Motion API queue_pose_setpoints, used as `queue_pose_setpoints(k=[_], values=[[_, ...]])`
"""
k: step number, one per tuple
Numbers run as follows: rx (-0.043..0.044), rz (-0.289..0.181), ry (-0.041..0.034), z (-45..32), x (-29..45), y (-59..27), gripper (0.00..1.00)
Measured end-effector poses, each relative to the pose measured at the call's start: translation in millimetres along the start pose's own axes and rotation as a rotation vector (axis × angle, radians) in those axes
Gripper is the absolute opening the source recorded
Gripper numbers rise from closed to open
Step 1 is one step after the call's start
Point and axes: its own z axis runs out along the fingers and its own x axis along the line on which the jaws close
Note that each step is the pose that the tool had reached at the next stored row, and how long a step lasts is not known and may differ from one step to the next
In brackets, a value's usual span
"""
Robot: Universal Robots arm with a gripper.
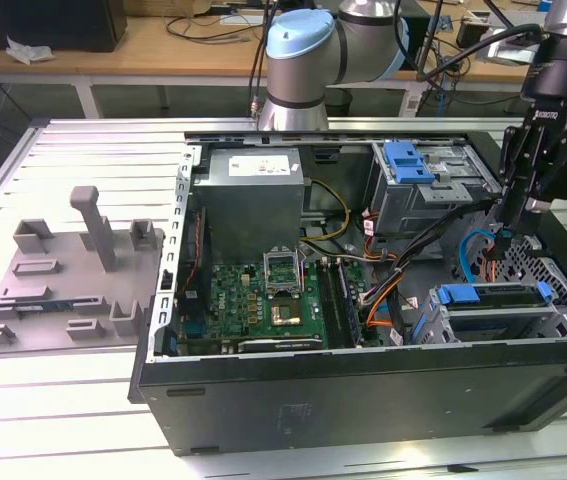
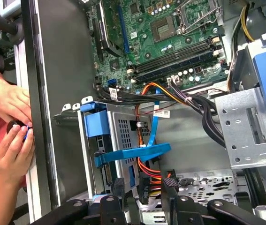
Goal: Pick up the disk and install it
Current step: 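Insert the first disk wire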
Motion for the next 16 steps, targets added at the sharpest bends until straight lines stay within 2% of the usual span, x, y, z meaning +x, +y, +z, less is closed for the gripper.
queue_pose_setpoints(k=[3,5,11,16], values=[[-0.0008,0.000,0.0001,0.4,0.2,-0.1,0.43],[-0.0011,0.000,0.0003,0.5,0.3,-0.1,0.29],[-0.0016,0.001,0.0004,1.0,0.6,-0.3,0.29],[-0.0075,0.012,-0.0005,2.2,0.3,-2.6,0.29]])
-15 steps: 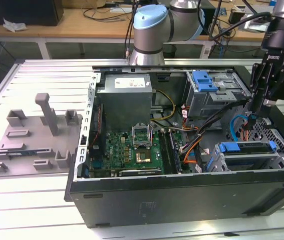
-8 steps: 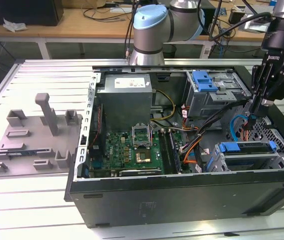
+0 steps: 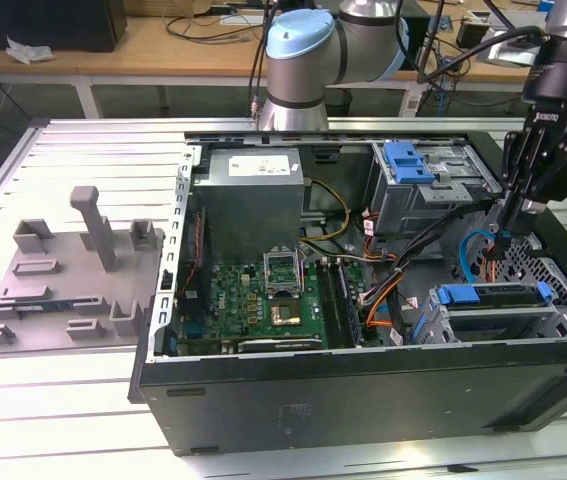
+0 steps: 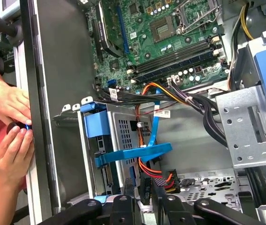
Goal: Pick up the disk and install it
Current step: 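Insert the first disk wire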
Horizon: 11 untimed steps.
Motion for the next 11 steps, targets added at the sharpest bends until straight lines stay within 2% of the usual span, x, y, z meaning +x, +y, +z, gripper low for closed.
queue_pose_setpoints(k=[7,9,11], values=[[-0.0041,0.013,-0.0014,1.2,-0.9,-1.5,0.29],[-0.0004,0.016,-0.0030,1.5,-1.1,-1.5,0.29],[0.0077,0.021,-0.0048,1.5,-1.1,-1.4,0.29]])
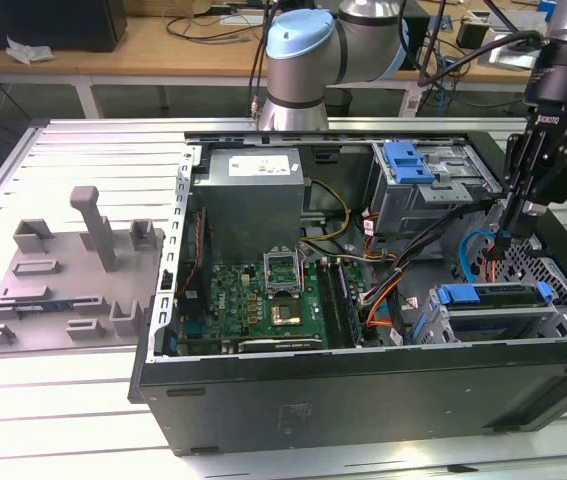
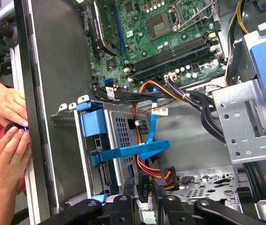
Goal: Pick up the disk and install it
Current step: 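Insert the first disk wire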
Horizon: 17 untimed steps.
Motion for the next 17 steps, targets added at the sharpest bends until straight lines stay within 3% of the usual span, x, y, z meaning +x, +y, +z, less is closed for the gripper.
queue_pose_setpoints(k=[3,11,17], values=[[0.0093,0.008,-0.0022,0.1,0.2,0.6,0.29],[-0.0056,0.048,-0.0051,0.6,0.4,2.2,0.29],[-0.0049,0.052,-0.0059,1.6,0.5,3.3,0.29]])
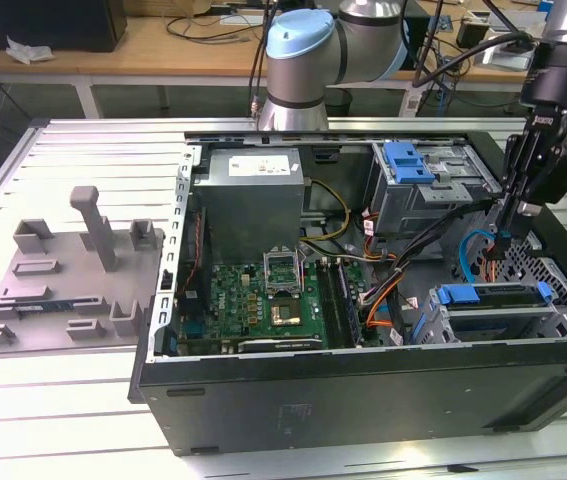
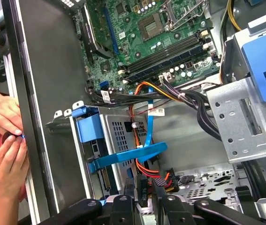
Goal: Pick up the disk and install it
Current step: 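Insert the first disk wire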
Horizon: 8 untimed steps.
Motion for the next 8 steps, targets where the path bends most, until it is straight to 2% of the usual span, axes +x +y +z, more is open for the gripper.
queue_pose_setpoints(k=[4,6,7,8], values=[[0.0003,0.000,0.0006,0.6,0.8,-0.4,0.29],[0.0017,-0.001,0.0038,0.6,0.9,-0.3,0.29],[0.0038,-0.003,0.0070,0.6,0.9,-0.3,0.29],[0.0082,-0.007,0.0137,0.7,0.9,-0.3,0.29]])
